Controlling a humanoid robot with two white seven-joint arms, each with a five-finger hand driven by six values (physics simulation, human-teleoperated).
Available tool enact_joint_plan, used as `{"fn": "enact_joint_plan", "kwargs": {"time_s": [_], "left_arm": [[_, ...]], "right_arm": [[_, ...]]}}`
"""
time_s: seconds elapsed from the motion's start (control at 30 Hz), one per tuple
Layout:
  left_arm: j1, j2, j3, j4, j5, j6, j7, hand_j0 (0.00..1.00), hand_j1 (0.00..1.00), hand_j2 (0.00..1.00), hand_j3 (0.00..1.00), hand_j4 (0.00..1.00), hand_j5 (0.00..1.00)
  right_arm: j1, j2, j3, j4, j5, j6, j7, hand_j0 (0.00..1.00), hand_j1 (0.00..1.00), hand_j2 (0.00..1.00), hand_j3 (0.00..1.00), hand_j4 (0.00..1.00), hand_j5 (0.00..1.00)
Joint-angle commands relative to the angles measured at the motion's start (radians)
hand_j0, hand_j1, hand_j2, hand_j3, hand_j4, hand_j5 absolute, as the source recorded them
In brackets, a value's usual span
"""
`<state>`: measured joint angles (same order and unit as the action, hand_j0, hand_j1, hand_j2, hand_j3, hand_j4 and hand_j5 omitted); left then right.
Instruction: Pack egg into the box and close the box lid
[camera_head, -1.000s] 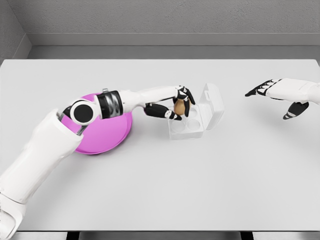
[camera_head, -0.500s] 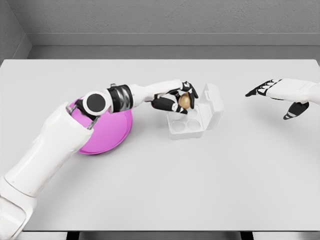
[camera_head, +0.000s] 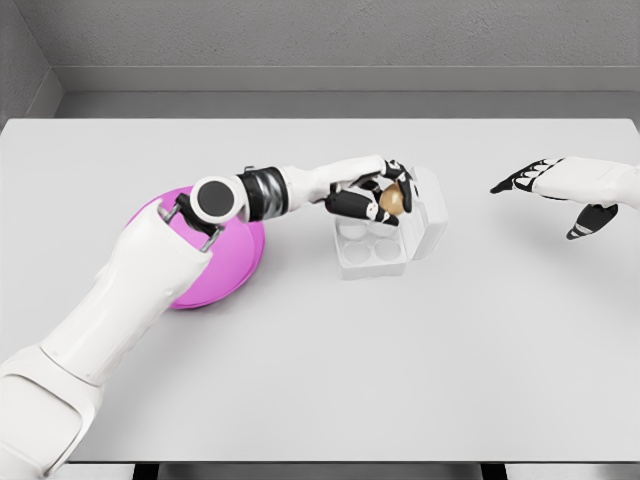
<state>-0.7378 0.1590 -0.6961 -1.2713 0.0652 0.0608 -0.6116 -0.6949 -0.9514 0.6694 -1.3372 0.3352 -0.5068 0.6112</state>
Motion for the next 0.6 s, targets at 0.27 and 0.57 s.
{"fn": "enact_joint_plan", "kwargs": {"time_s": [0.27,0.57], "left_arm": [[0.002,0.028,0.004,0.003,0.044,0.054,0.001,0.34,0.34,0.34,0.34,0.34,0.34],[-0.002,0.027,0.004,0.003,0.099,0.079,0.001,0.33,0.33,0.33,0.33,0.33,0.33]], "right_arm": [[0.0,-0.001,-0.001,-0.003,-0.004,0.002,0.0,1.0,1.0,1.0,1.0,1.0,1.0],[0.0,-0.001,-0.001,-0.003,-0.004,0.002,0.0,1.0,1.0,1.0,1.0,1.0,1.0]]}}
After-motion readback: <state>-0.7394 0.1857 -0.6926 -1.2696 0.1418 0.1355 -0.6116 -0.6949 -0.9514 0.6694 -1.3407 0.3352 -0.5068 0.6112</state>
